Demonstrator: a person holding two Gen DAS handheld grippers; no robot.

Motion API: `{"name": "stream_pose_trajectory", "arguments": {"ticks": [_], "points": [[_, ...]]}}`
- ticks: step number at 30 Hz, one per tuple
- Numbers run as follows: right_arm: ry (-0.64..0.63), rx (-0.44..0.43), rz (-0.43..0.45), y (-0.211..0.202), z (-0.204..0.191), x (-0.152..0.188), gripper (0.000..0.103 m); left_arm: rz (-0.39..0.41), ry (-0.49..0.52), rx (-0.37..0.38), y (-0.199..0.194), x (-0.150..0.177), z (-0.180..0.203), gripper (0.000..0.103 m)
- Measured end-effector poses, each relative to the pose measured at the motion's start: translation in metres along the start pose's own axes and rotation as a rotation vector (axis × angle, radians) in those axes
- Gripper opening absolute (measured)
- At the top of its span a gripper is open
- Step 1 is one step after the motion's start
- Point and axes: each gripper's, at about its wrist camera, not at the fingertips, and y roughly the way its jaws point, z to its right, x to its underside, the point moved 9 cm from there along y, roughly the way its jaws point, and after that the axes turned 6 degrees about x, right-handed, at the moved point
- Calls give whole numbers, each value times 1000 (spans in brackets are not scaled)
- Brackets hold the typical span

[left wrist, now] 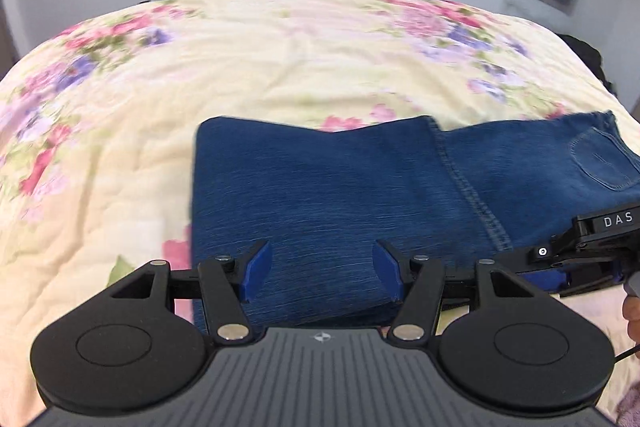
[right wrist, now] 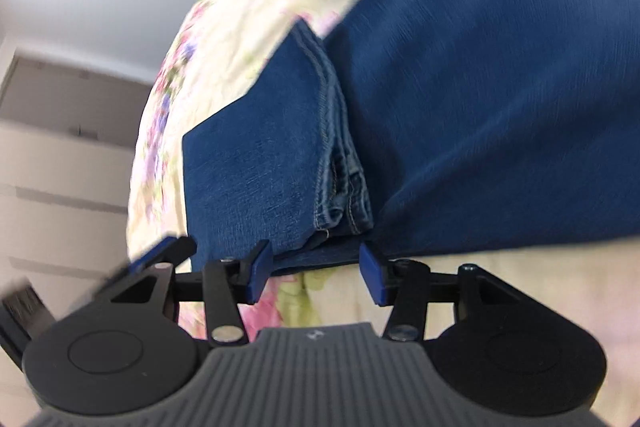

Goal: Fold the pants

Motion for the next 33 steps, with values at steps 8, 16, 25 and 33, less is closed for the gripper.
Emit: {"name": "stream_pose_trajectory", "arguments": {"ticks": [8, 16, 25, 33], "points": [[117, 9, 102, 15, 2, -8, 33, 18, -32, -21, -8, 7, -35, 68], [108, 28, 184, 17, 4, -20, 20, 41, -29, -44, -19, 7, -49, 68], [-191, 117, 274, -17, -58, -39, 9, 48, -38, -128, -32, 4, -61, 68], [-403, 242, 372, -64, -121, -68, 8, 61, -25, -171, -52, -5, -57, 68]]}}
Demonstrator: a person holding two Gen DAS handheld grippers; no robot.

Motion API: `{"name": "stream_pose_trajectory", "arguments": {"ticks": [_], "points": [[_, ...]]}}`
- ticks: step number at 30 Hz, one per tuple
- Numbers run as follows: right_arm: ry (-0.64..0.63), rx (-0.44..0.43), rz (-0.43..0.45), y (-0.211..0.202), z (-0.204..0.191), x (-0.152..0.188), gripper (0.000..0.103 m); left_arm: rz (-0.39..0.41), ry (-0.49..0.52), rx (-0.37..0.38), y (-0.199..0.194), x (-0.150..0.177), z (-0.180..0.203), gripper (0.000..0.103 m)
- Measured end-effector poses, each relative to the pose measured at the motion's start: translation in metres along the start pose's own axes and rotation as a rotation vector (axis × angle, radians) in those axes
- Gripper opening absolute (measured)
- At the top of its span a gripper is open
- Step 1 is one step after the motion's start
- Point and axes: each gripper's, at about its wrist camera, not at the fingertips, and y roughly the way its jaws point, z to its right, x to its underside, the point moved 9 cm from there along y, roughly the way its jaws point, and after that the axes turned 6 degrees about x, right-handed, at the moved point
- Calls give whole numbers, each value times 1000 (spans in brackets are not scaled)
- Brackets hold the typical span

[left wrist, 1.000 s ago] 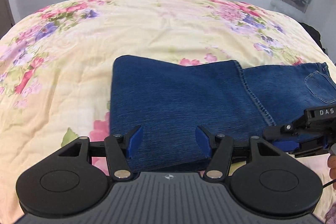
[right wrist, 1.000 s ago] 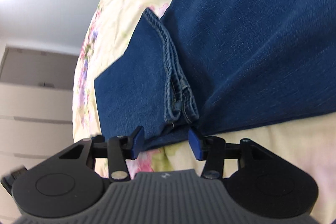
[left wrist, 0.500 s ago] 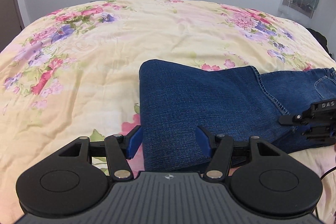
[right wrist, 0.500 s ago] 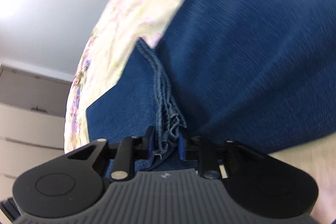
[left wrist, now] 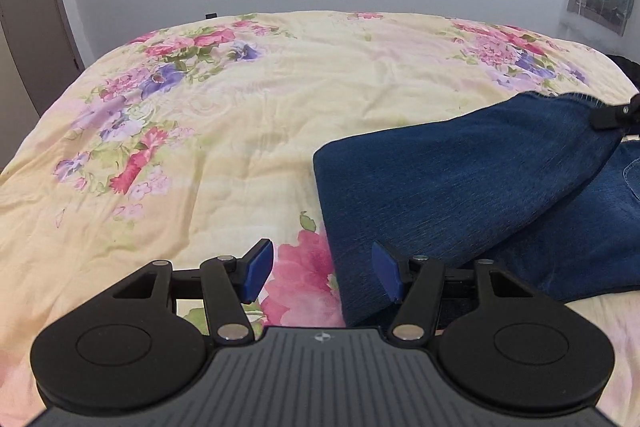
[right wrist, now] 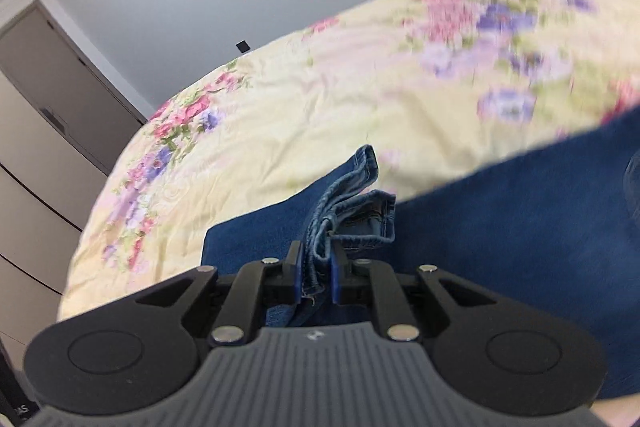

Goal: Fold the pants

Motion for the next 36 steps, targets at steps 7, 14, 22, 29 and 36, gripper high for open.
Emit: {"name": "stream_pose_trajectory", "arguments": {"ticks": [7, 14, 22, 29, 36], "points": [[-97, 120, 153, -77, 40, -68, 8, 30, 14, 25, -9, -15, 16, 68], [-42, 354, 257, -134, 175, -120, 7, 20, 55, 56, 1, -17, 40, 68], [148, 606, 66, -87, 364, -49, 7, -21, 104, 57, 22, -15, 65, 68], [118, 558, 55, -77, 382, -27, 7, -40, 64, 149, 56, -15, 107, 60], [41, 422, 116, -108, 334, -71, 7, -14, 35, 189, 86, -33, 160, 54]]}}
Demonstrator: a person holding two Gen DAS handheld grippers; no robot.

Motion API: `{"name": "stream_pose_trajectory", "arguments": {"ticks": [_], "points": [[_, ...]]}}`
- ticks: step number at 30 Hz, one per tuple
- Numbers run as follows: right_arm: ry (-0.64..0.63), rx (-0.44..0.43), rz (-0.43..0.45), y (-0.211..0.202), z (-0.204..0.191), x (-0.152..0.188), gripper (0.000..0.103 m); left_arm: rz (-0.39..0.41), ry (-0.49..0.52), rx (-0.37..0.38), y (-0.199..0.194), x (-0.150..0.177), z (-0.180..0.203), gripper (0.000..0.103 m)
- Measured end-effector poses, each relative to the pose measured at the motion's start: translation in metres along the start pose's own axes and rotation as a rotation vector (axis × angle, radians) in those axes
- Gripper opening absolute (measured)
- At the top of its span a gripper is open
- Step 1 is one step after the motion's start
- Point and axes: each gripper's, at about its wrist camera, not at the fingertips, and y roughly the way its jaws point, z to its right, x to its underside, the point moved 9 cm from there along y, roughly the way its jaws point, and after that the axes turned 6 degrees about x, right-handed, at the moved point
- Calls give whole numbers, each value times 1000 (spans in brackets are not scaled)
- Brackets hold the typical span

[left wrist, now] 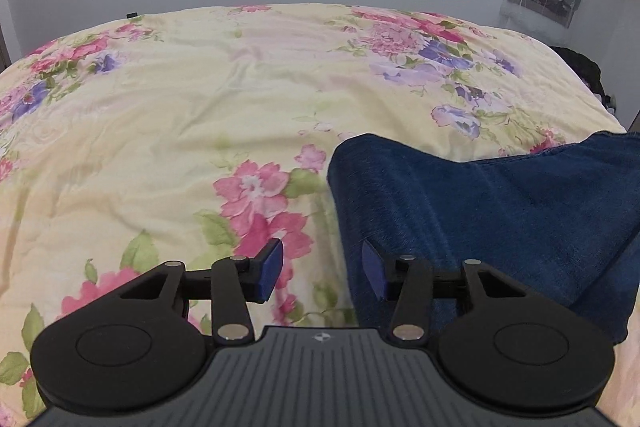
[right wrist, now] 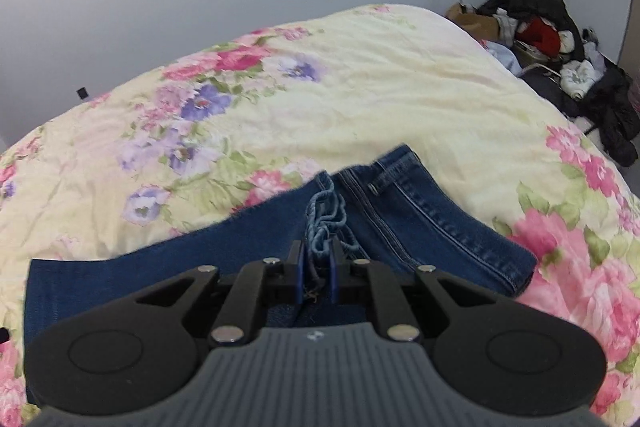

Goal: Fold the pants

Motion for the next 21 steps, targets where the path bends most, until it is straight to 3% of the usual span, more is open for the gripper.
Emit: {"name": "stream_pose_trajectory", "arguments": {"ticks": [5, 8, 10, 14, 17, 21], "points": [[-70, -112, 169, -54, -23, -57, 6, 33, 6, 18, 14, -17, 22, 49], [-54, -50, 220, -60, 12, -73, 6, 62, 11, 50, 19, -24, 36, 49], [-9, 7, 168, -36, 50, -62, 6, 53, 19, 59, 28, -23, 44, 49], [62, 107, -46, 49, 107, 7, 7, 2, 46, 41, 49, -16, 56, 45], [58, 121, -38, 71, 117, 33, 7, -3, 108, 30, 52, -14, 63, 45], [12, 124, 1, 58, 111, 24, 6, 0, 124, 2, 58, -20, 59, 43]]}}
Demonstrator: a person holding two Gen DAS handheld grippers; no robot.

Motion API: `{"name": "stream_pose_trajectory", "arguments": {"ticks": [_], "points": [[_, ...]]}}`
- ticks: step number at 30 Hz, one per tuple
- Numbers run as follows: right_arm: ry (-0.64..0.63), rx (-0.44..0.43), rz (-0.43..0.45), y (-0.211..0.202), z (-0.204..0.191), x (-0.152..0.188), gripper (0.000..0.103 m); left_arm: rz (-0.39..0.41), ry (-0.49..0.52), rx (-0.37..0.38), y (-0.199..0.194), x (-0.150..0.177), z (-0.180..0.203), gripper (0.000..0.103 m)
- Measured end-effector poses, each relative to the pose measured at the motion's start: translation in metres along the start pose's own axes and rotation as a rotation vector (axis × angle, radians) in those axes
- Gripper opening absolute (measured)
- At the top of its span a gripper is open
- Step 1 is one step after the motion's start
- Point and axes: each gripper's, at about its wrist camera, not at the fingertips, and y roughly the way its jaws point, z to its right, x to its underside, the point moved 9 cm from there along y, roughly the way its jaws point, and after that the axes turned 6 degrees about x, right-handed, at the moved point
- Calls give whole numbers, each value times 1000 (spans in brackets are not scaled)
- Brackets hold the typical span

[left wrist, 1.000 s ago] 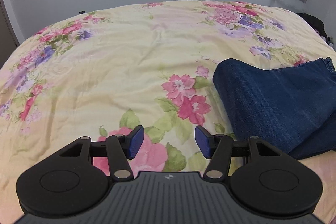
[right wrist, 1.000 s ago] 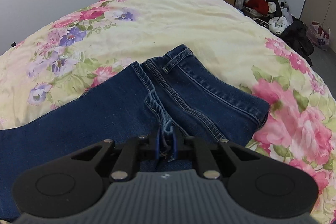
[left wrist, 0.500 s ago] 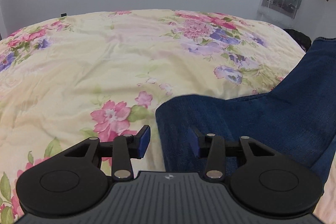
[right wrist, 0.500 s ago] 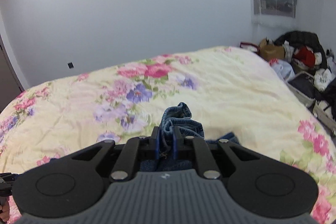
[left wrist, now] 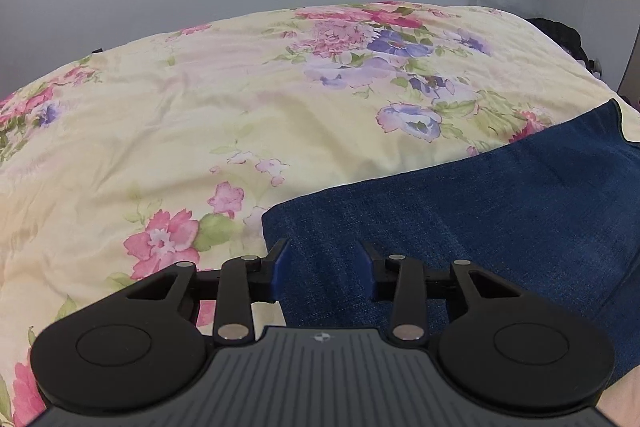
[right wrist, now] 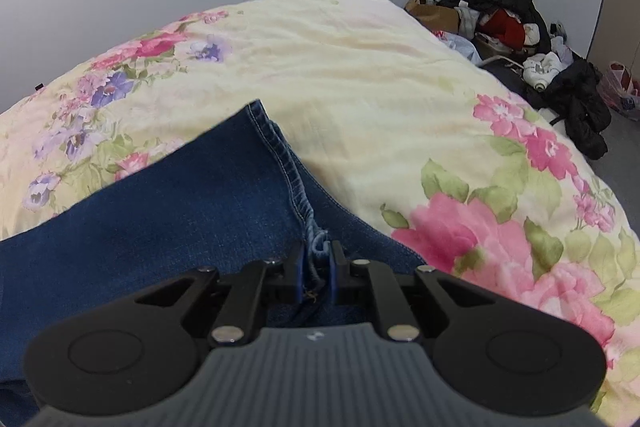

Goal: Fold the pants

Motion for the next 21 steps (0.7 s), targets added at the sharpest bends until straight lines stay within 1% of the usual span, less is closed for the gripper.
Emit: {"name": "stream_pose_trajectory", "arguments": {"ticks": [3, 4, 5, 7, 9, 10, 11, 13, 14, 16, 17, 19, 21], "points": [[-24, -25, 73, -21, -3, -18, 5, -3, -40, 3, 7, -4, -5, 42], [-27, -18, 67, -20, -3, -19, 5, -6, -51, 6, 11, -4, -5, 42], [-30, -1, 42, -13, -1, -16, 5, -17, -60, 10, 15, -3, -5, 42], [-43, 46, -11, 9, 4, 0, 5, -44, -73, 5, 24, 3, -6, 41], [-62, 77, -20, 21, 5, 12, 6, -57, -73, 2, 27, 8, -6, 41], [-73, 86, -16, 23, 5, 17, 7, -51, -61, 2, 25, 8, -7, 41], [-86, 92, -13, 22, 4, 18, 9, -39, -50, 1, 21, 6, -7, 41], [-103, 118, 2, 15, 7, 13, 18, -9, -32, 4, 13, -1, -11, 41], [-101, 139, 14, 9, 12, 8, 25, 4, -33, 8, 8, -5, -15, 41], [-95, 164, 56, -5, 18, -3, 26, 8, -51, 26, 4, -12, -21, 35], [-97, 162, 78, -11, 17, -8, 25, 4, -58, 37, 4, -14, -23, 31], [-103, 129, 121, -20, 9, -17, 21, -3, -48, 53, 6, -19, -21, 29], [-124, 81, 149, -24, -6, -21, 19, -11, 3, 57, 12, -20, -12, 29]]}}
